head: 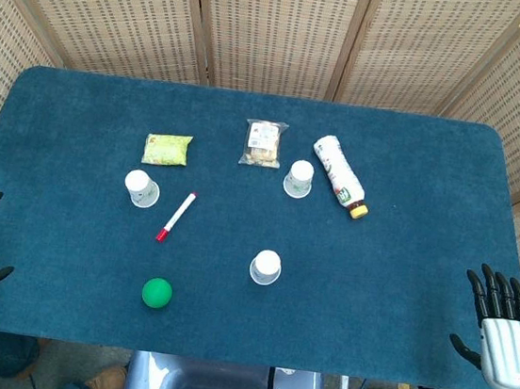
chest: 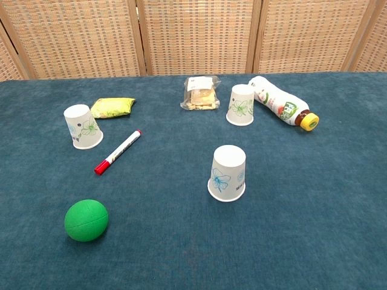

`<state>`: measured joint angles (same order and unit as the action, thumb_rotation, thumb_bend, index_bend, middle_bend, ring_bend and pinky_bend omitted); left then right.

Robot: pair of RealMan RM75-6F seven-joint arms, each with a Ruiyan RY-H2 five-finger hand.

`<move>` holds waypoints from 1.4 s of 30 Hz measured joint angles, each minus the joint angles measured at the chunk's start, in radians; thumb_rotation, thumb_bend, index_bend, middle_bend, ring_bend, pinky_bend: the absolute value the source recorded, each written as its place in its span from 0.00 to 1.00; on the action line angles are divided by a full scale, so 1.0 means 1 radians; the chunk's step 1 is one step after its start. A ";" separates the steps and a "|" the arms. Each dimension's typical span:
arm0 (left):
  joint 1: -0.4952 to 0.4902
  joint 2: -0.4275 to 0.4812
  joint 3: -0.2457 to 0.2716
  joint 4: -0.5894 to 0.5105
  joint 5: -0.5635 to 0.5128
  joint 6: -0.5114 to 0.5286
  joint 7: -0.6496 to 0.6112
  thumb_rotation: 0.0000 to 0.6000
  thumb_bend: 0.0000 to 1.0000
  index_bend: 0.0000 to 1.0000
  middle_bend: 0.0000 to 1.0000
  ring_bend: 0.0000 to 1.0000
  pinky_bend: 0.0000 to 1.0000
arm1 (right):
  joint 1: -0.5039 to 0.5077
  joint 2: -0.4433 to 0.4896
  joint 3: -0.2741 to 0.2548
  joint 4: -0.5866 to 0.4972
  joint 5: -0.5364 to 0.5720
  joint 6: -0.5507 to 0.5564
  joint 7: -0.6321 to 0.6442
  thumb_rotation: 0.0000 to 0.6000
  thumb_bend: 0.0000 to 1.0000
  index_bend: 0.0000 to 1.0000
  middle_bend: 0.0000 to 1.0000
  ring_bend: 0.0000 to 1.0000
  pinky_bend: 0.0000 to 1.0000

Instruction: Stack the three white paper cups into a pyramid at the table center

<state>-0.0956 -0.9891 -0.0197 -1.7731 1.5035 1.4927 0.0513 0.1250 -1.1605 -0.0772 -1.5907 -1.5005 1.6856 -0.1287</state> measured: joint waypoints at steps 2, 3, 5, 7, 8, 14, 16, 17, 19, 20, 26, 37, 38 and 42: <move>0.000 -0.007 -0.001 0.001 -0.001 0.000 0.011 1.00 0.00 0.00 0.00 0.00 0.00 | -0.006 0.004 0.009 0.005 -0.004 -0.005 0.014 1.00 0.00 0.00 0.00 0.00 0.00; -0.001 -0.011 -0.002 0.001 -0.001 -0.002 0.015 1.00 0.00 0.00 0.00 0.00 0.00 | -0.009 0.004 0.014 0.009 -0.006 -0.009 0.016 1.00 0.00 0.00 0.00 0.00 0.00; -0.003 -0.014 -0.002 0.002 -0.003 -0.007 0.022 1.00 0.00 0.00 0.00 0.00 0.00 | -0.011 0.004 0.019 0.011 -0.011 -0.016 0.017 1.00 0.00 0.00 0.00 0.00 0.00; -0.005 -0.018 -0.005 0.002 -0.007 -0.011 0.028 1.00 0.00 0.00 0.00 0.00 0.00 | -0.009 0.002 0.022 0.012 -0.015 -0.029 0.023 1.00 0.00 0.01 0.00 0.00 0.00; -0.005 -0.019 -0.006 0.003 -0.008 -0.011 0.028 1.00 0.00 0.00 0.00 0.00 0.00 | -0.005 0.002 0.026 0.012 -0.016 -0.038 0.029 1.00 0.00 0.03 0.00 0.00 0.00; -0.018 -0.030 -0.012 0.009 -0.024 -0.039 0.051 1.00 0.00 0.00 0.00 0.00 0.00 | 0.067 0.021 0.071 -0.005 -0.014 -0.147 0.043 1.00 0.00 0.08 0.00 0.00 0.00; -0.028 -0.038 -0.015 0.012 -0.034 -0.057 0.071 1.00 0.00 0.00 0.00 0.00 0.00 | 0.115 0.038 0.096 -0.027 0.002 -0.225 0.043 1.00 0.00 0.08 0.00 0.00 0.00; -0.032 -0.042 -0.017 0.013 -0.040 -0.064 0.079 1.00 0.00 0.00 0.00 0.00 0.00 | 0.139 0.045 0.109 -0.037 0.013 -0.265 0.043 1.00 0.00 0.08 0.00 0.00 0.00; -0.039 -0.050 -0.023 0.015 -0.054 -0.073 0.092 1.00 0.00 0.00 0.00 0.00 0.00 | 0.202 0.059 0.143 -0.057 0.045 -0.366 0.039 1.00 0.00 0.08 0.00 0.00 0.00; -0.041 -0.053 -0.026 0.016 -0.061 -0.076 0.096 1.00 0.00 0.00 0.00 0.00 0.00 | 0.232 0.062 0.160 -0.063 0.064 -0.412 0.036 1.00 0.00 0.09 0.00 0.00 0.00; -0.059 -0.069 -0.044 0.026 -0.119 -0.112 0.120 1.00 0.00 0.00 0.00 0.00 0.00 | 0.470 0.030 0.285 -0.051 0.271 -0.720 -0.013 1.00 0.00 0.09 0.00 0.00 0.00; -0.090 -0.106 -0.074 0.061 -0.209 -0.157 0.171 1.00 0.00 0.00 0.00 0.00 0.00 | 0.828 -0.270 0.388 0.330 0.632 -0.954 -0.179 1.00 0.00 0.14 0.10 0.02 0.14; -0.092 -0.106 -0.075 0.063 -0.214 -0.160 0.171 1.00 0.00 0.00 0.00 0.00 0.00 | 0.841 -0.294 0.390 0.365 0.645 -0.963 -0.189 1.00 0.00 0.15 0.13 0.04 0.17; -0.100 -0.111 -0.082 0.072 -0.238 -0.174 0.176 1.00 0.00 0.00 0.00 0.00 0.00 | 0.895 -0.393 0.393 0.502 0.690 -0.997 -0.216 1.00 0.02 0.21 0.22 0.15 0.27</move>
<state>-0.1958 -1.1003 -0.1018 -1.7008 1.2655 1.3191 0.2278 1.0201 -1.5536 0.3155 -1.0882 -0.8105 0.6882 -0.3442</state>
